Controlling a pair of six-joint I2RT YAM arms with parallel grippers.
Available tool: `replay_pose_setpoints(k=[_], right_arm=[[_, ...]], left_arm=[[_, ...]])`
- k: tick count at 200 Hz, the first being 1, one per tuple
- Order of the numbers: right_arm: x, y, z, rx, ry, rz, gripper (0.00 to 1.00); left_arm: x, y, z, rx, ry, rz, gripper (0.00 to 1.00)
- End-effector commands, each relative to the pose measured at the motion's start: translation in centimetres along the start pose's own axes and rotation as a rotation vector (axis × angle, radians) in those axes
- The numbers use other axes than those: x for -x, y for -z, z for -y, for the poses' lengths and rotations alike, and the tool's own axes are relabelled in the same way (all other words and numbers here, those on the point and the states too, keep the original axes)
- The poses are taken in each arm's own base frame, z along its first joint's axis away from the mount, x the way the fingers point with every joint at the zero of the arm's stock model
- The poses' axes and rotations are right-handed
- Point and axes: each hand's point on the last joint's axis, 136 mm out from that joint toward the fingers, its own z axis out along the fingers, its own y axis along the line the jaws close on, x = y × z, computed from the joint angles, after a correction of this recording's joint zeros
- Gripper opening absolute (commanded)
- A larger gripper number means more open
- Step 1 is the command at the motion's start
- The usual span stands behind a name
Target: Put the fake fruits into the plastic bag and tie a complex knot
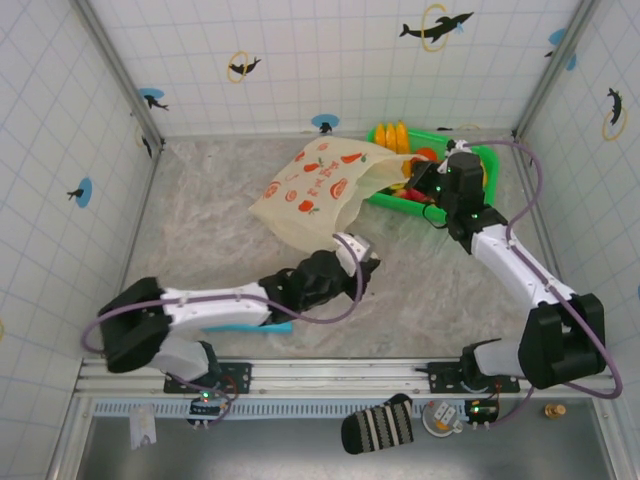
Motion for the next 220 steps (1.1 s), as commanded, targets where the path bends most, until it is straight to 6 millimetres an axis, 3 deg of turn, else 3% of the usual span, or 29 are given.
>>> replay_pose_setpoints(k=[1, 20, 40, 78, 126, 156, 170, 198, 203, 220], right_arm=[[1.9, 1.7, -1.4, 0.013, 0.108, 0.037, 0.00], [1.9, 2.3, -1.2, -0.001, 0.129, 0.037, 0.00], [0.7, 3.1, -2.0, 0.061, 0.149, 0.016, 0.00], [-4.1, 3.8, -3.4, 0.108, 0.241, -0.094, 0.00], [-11.1, 4.9, -5.4, 0.140, 0.393, -0.250, 0.00], [-10.8, 6.0, -7.4, 0.148, 0.465, -0.241, 0.00], [-10.1, 6.0, -7.8, 0.147, 0.479, -0.232, 0.00], [-9.5, 6.1, -9.3, 0.198, 0.513, -0.227, 0.37], [-9.3, 6.1, -9.6, 0.207, 0.511, -0.225, 0.45], [-8.8, 6.3, -10.5, 0.221, 0.551, -0.226, 0.55]], left_arm=[[0.0, 4.6, -3.3, 0.123, -0.006, -0.066, 0.00], [2.7, 8.3, -6.2, 0.203, 0.098, -0.017, 0.00], [4.3, 11.6, -8.9, 0.276, 0.182, -0.007, 0.00], [6.3, 17.0, -12.5, 0.491, 0.204, 0.090, 0.00], [7.3, 19.3, -13.4, 0.575, 0.177, 0.112, 0.00], [9.8, 20.2, -12.5, 0.543, 0.152, 0.155, 0.00], [9.5, 20.0, -12.5, 0.544, 0.130, 0.123, 0.00], [8.7, 18.7, -11.8, 0.491, 0.125, 0.070, 0.00], [9.9, 18.9, -11.3, 0.467, 0.129, 0.093, 0.00], [9.6, 18.1, -10.7, 0.429, 0.119, 0.057, 0.00]])
